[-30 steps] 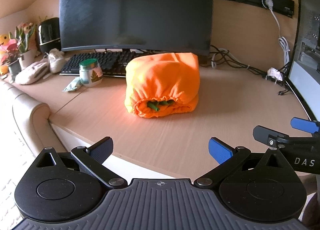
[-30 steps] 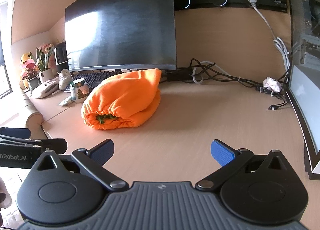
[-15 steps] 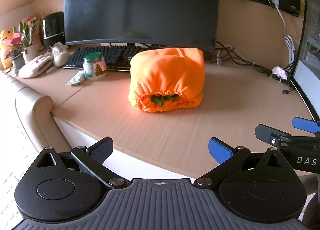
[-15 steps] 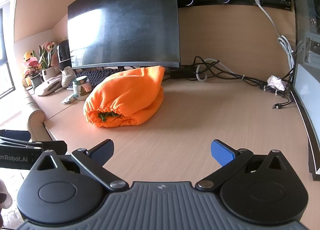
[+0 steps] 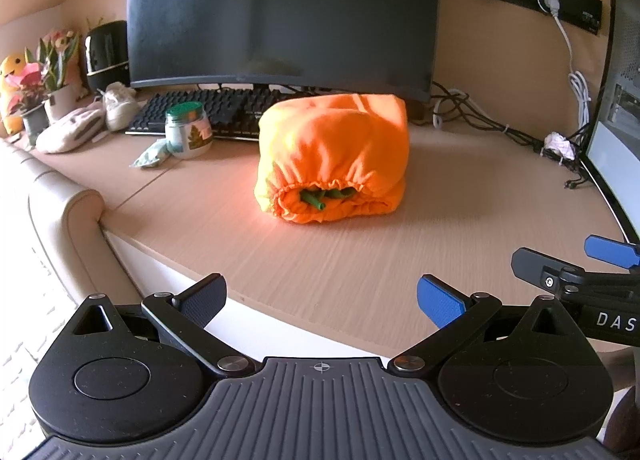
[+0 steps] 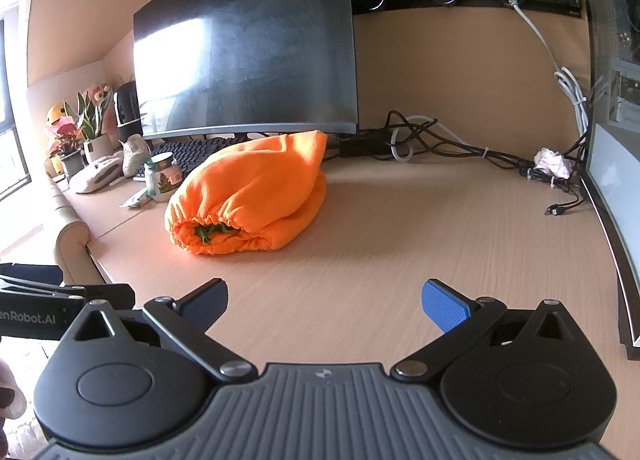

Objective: Fold clothes

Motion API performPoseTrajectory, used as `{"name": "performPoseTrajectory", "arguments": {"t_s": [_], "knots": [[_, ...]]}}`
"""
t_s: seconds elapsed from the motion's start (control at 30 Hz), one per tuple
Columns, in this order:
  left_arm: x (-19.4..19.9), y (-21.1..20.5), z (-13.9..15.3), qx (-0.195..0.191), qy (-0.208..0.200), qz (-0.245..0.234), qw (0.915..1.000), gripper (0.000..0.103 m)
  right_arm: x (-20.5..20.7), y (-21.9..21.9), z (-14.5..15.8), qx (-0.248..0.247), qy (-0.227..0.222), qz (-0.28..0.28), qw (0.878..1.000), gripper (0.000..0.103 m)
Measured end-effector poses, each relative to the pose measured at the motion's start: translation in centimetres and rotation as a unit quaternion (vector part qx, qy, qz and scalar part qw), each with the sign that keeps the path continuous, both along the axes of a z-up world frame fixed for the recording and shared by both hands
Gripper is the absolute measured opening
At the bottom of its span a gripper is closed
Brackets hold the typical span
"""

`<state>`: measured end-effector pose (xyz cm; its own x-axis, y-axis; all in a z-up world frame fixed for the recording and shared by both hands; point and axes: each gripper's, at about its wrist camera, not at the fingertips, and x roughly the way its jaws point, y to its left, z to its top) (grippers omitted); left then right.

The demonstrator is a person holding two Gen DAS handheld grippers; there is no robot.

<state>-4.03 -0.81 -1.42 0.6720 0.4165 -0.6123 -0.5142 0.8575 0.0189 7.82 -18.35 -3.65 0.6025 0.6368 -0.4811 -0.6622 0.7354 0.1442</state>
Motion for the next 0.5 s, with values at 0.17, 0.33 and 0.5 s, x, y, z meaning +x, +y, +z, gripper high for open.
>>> {"name": "performPoseTrajectory", "arguments": {"t_s": [0.17,0.33,0.5], "knots": [[-0.07,-0.01,0.21,0.003,-0.007,0.0,1.0,0.103,-0.07,0.06,0.17,0.005,-0.004,0.003,1.0,0.103],[-0.16,-0.01,0.28,0.004,-0.006,0.002,1.0,0.103,-0.09,0.12,0.23,0.006,-0.004,0.003,1.0,0.103],[-0.22,-0.16,0.28,0.005,-0.003,-0.002,1.0,0.103,-0.26,0.12,0.21,0.005,-0.004,0.004,1.0,0.103]]}}
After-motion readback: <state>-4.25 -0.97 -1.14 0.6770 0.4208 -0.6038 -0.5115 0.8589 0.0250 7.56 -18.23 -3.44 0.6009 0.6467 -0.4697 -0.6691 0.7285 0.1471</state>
